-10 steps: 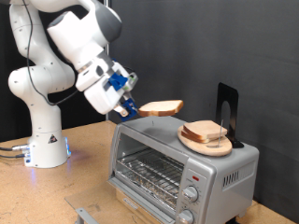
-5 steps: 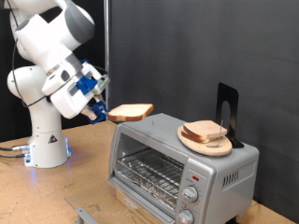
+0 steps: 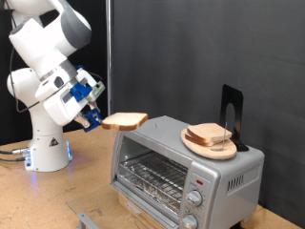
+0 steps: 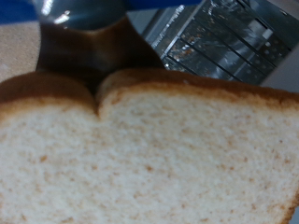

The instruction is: Make a piece of toast with the oven

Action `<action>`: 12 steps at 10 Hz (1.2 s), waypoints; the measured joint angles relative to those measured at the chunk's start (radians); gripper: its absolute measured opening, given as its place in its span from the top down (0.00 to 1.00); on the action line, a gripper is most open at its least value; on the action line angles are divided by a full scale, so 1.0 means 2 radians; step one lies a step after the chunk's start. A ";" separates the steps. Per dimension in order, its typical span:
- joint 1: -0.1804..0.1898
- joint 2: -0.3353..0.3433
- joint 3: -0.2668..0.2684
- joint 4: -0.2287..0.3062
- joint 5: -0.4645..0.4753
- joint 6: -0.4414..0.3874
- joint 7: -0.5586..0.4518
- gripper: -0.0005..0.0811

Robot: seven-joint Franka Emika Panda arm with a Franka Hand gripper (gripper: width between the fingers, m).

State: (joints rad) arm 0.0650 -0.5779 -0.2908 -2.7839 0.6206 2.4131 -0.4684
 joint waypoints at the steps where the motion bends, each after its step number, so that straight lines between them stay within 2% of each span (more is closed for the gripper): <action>1: 0.000 0.007 -0.009 -0.005 0.006 0.005 -0.023 0.40; 3: 0.001 0.036 -0.033 -0.005 0.021 0.015 -0.061 0.40; 6: 0.005 0.103 -0.055 0.010 0.069 0.045 -0.105 0.40; 8: 0.010 0.156 -0.059 0.035 0.091 0.049 -0.109 0.40; 12: 0.010 0.158 -0.058 0.038 0.065 0.019 -0.153 0.40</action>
State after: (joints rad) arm 0.0845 -0.2622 -0.4074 -2.7086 0.7511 2.4518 -0.7735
